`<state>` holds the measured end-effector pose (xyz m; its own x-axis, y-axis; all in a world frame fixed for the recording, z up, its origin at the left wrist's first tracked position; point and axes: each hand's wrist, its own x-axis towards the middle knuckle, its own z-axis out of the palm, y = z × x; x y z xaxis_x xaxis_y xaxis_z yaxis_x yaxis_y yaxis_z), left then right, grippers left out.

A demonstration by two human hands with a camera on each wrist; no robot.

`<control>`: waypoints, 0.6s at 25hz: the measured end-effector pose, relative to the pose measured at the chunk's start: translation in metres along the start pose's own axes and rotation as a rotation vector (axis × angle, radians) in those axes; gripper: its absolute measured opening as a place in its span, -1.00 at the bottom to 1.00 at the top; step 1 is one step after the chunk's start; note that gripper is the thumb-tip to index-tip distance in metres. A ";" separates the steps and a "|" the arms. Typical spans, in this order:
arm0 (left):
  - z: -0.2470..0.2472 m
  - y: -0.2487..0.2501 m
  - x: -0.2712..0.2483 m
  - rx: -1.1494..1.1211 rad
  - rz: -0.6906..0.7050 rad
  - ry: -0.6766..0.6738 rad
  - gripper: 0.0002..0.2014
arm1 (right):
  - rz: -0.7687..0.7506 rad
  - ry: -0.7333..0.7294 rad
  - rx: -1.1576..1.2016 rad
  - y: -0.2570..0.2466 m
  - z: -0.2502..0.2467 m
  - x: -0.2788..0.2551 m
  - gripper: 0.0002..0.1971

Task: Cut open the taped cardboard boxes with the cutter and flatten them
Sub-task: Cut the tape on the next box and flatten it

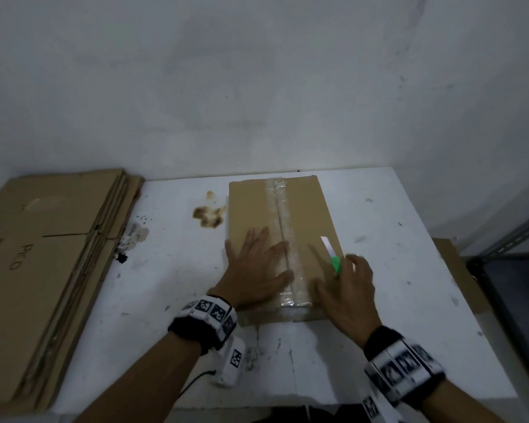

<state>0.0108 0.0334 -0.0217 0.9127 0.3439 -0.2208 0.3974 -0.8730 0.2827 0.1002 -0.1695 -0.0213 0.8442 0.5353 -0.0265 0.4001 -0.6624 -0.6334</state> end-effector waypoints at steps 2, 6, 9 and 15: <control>-0.015 -0.011 -0.001 0.081 0.154 -0.101 -0.02 | 0.109 -0.074 0.140 0.009 -0.001 -0.028 -0.62; -0.042 -0.030 0.006 0.291 0.407 -0.279 0.19 | 0.076 -0.130 0.310 0.015 0.002 -0.045 -0.64; -0.041 -0.033 0.014 0.423 0.519 -0.265 0.23 | 0.060 -0.170 0.284 0.010 0.001 -0.036 -0.62; -0.009 -0.022 0.000 0.185 0.361 -0.056 0.13 | 0.109 -0.109 0.276 0.010 -0.008 0.000 -0.64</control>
<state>0.0032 0.0554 -0.0195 0.9818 -0.0111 -0.1898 0.0236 -0.9835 0.1796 0.1068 -0.1806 -0.0215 0.8275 0.5322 -0.1790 0.1852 -0.5597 -0.8077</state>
